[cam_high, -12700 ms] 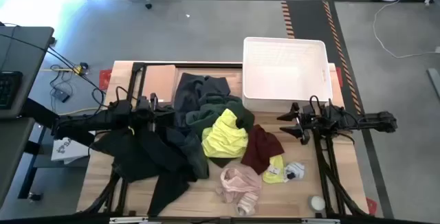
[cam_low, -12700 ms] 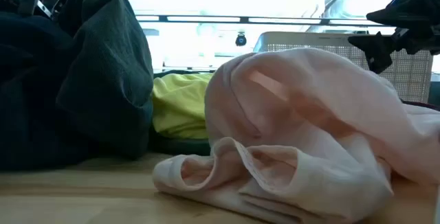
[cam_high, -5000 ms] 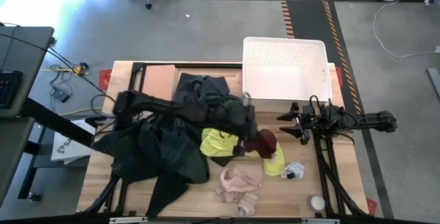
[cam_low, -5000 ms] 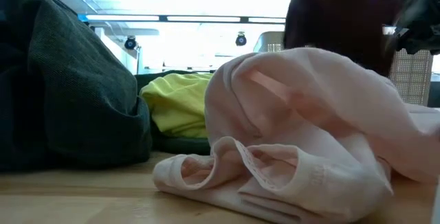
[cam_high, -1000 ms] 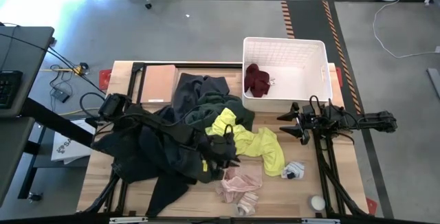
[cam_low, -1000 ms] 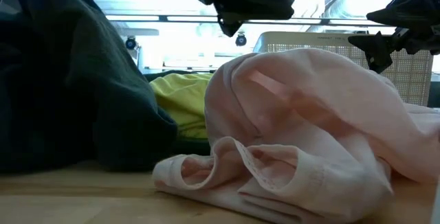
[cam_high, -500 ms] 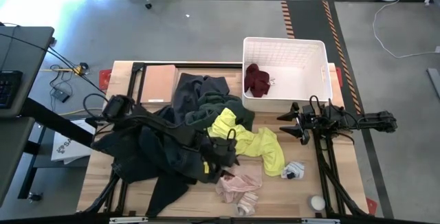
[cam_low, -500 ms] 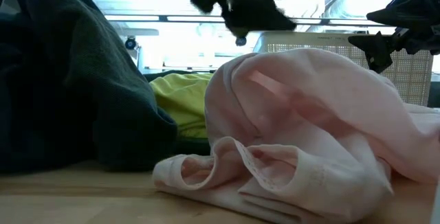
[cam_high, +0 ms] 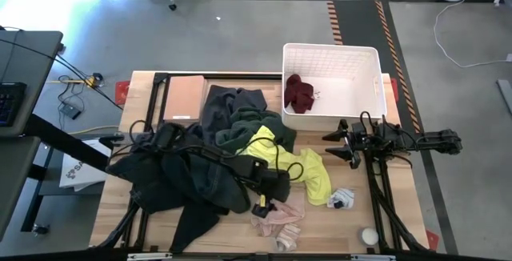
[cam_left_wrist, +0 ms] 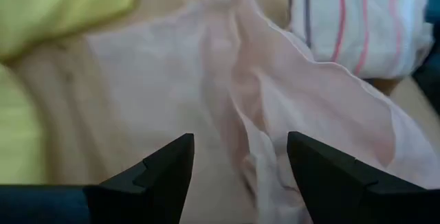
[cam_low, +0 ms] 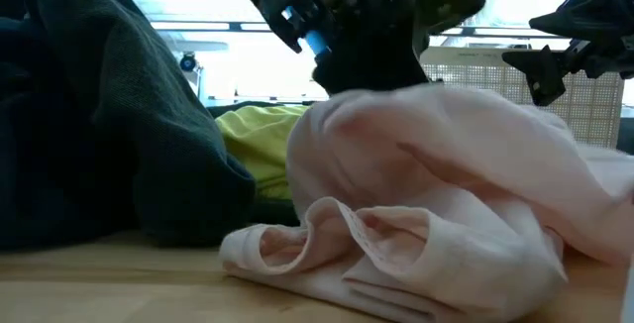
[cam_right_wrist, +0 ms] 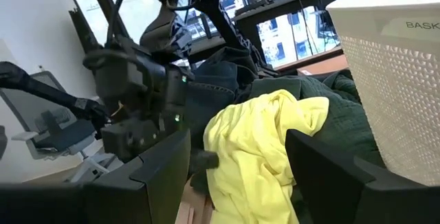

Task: Sort clothes
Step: Put the pink underwear into the white laundry bin, then put the white and orange socks into the white laundry bin

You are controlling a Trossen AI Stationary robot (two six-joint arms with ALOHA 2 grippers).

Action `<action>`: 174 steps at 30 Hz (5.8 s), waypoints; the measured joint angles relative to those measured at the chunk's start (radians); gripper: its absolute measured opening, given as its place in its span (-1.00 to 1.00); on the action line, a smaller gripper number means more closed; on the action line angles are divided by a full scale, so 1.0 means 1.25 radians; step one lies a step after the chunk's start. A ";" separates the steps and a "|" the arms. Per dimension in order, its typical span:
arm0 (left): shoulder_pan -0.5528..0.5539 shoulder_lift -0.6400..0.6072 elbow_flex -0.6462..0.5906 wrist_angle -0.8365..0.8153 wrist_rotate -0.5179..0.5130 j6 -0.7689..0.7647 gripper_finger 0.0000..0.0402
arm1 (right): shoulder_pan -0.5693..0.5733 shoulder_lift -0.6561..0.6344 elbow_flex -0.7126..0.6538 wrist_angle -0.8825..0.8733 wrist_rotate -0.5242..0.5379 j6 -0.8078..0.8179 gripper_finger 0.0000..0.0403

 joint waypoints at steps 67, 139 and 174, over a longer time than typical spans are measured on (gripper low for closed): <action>0.434 -0.164 0.371 0.185 -0.380 0.338 -0.94 | 0.000 0.000 0.000 0.000 -0.003 0.000 0.18; -0.115 -0.601 -0.363 -0.245 -0.902 -0.445 -0.82 | 0.000 0.000 0.000 0.000 -0.003 0.000 0.18; 0.046 -0.326 -0.451 0.545 -0.356 -0.153 -0.33 | 0.000 0.000 0.000 0.000 -0.003 0.000 0.18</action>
